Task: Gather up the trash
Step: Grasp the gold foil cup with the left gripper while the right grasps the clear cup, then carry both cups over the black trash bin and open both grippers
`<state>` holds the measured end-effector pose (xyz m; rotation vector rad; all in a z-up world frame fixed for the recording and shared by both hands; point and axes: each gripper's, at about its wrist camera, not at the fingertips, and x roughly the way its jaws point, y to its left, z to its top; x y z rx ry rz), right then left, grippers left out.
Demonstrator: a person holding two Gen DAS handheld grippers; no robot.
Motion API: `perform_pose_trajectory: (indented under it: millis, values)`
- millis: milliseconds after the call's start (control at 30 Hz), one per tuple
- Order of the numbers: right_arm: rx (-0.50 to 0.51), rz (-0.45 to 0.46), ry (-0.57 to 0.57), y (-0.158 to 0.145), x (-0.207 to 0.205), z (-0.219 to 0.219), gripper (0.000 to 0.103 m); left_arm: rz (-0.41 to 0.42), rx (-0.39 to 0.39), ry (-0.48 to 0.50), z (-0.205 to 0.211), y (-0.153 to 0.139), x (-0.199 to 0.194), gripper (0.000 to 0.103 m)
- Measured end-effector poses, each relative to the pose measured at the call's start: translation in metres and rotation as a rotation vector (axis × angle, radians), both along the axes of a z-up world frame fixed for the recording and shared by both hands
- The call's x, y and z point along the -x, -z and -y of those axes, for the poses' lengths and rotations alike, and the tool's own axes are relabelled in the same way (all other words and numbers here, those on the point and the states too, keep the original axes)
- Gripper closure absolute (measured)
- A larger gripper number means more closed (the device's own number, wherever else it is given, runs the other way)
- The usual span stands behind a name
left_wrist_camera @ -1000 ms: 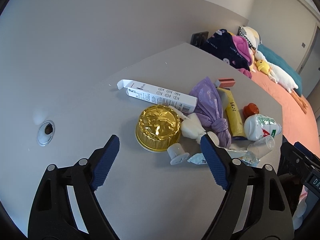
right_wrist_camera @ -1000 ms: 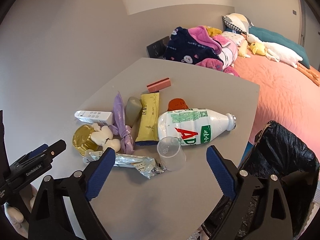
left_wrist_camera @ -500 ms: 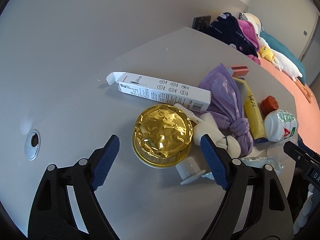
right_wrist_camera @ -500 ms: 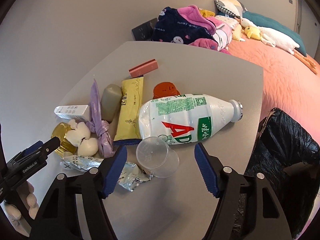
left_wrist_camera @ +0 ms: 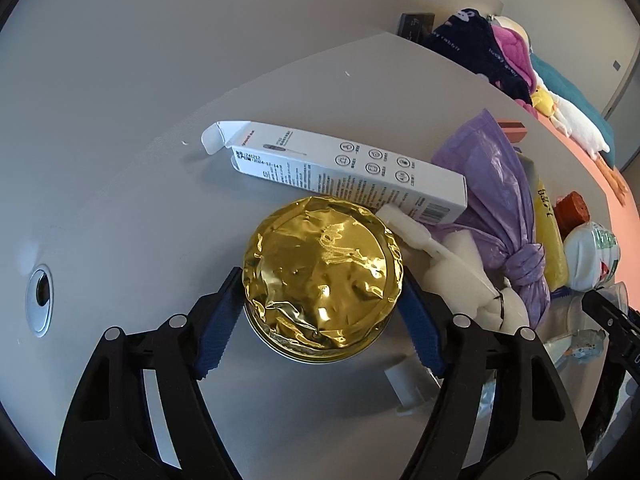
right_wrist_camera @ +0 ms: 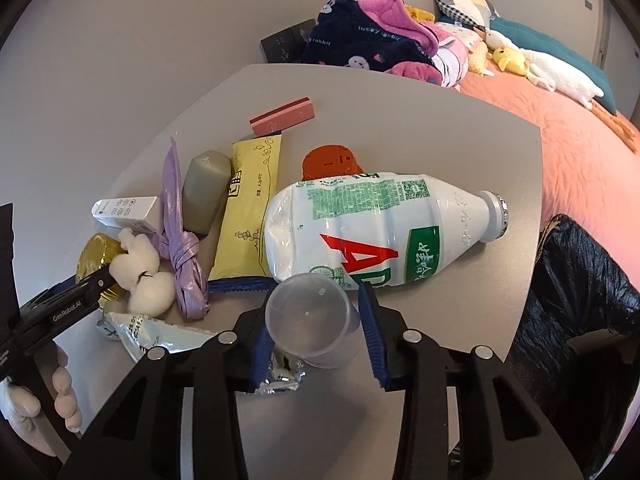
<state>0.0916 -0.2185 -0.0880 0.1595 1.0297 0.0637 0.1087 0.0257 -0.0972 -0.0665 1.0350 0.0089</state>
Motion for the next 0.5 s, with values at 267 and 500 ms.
perform_pose_trajectory:
  millis: [267, 500]
  values:
    - [-0.035, 0.035, -0.002, -0.015, 0.006, 0.000, 0.063, 0.058, 0.009, -0.015, -0.008, -0.022, 0.008, 0.031]
    - [-0.060, 0.079, 0.003, -0.037, 0.019, 0.010, 0.063, 0.107, 0.015, 0.005, 0.003, -0.052, 0.023, 0.031]
